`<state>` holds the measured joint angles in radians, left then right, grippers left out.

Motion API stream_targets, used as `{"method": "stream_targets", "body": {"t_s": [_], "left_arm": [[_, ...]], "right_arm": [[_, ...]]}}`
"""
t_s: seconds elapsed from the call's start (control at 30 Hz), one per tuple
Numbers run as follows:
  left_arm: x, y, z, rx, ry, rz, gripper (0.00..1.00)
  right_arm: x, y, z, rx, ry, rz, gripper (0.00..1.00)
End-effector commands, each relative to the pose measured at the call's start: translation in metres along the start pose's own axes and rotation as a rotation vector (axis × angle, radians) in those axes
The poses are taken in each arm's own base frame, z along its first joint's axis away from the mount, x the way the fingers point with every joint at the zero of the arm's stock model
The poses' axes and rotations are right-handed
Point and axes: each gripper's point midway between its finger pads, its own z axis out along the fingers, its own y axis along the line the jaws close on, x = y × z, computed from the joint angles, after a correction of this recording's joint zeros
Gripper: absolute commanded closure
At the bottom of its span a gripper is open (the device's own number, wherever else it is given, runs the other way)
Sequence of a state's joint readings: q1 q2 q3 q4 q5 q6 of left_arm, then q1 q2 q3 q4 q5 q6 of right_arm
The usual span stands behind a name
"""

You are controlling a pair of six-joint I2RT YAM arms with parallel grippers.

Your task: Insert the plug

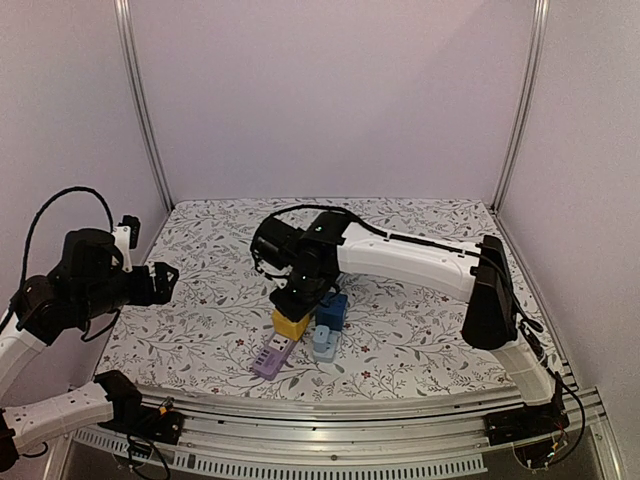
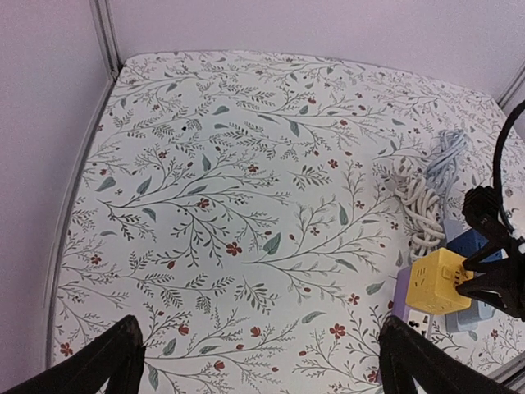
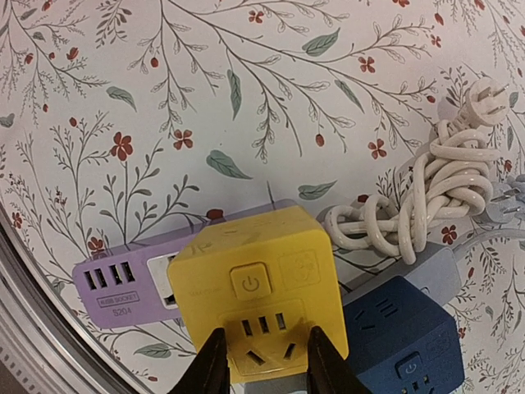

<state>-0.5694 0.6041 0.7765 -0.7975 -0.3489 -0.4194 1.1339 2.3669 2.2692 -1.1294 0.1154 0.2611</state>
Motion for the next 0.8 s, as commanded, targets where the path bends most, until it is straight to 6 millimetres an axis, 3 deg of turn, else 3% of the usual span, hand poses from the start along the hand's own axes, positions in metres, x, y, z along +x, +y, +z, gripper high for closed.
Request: {"method": "stream_targets", "body": {"t_s": [0.0, 0.23, 0.37, 0.63, 0.77], "left_arm": [[0.0, 0.003, -0.001, -0.008, -0.017, 0.002, 0.01], [0.0, 0.002, 0.001, -0.011, -0.01, 0.008, 0.0], [-0.001, 0.002, 0.001, -0.014, -0.007, 0.023, 0.0], [-0.002, -0.006, 0.008, -0.012, 0.067, 0.057, 0.0], [-0.016, -0.023, 0.011, 0.044, 0.088, 0.109, 0.01]], "right_arm": [[0.049, -0.01, 0.024, 0.023, 0.217, -0.007, 0.67], [-0.005, -0.008, -0.04, -0.016, -0.019, 0.029, 0.58], [-0.024, -0.013, -0.074, -0.005, -0.123, 0.056, 0.5], [-0.035, -0.049, -0.138, 0.128, -0.279, 0.123, 0.33], [-0.027, -0.071, -0.164, 0.216, -0.335, 0.161, 0.13]]}}
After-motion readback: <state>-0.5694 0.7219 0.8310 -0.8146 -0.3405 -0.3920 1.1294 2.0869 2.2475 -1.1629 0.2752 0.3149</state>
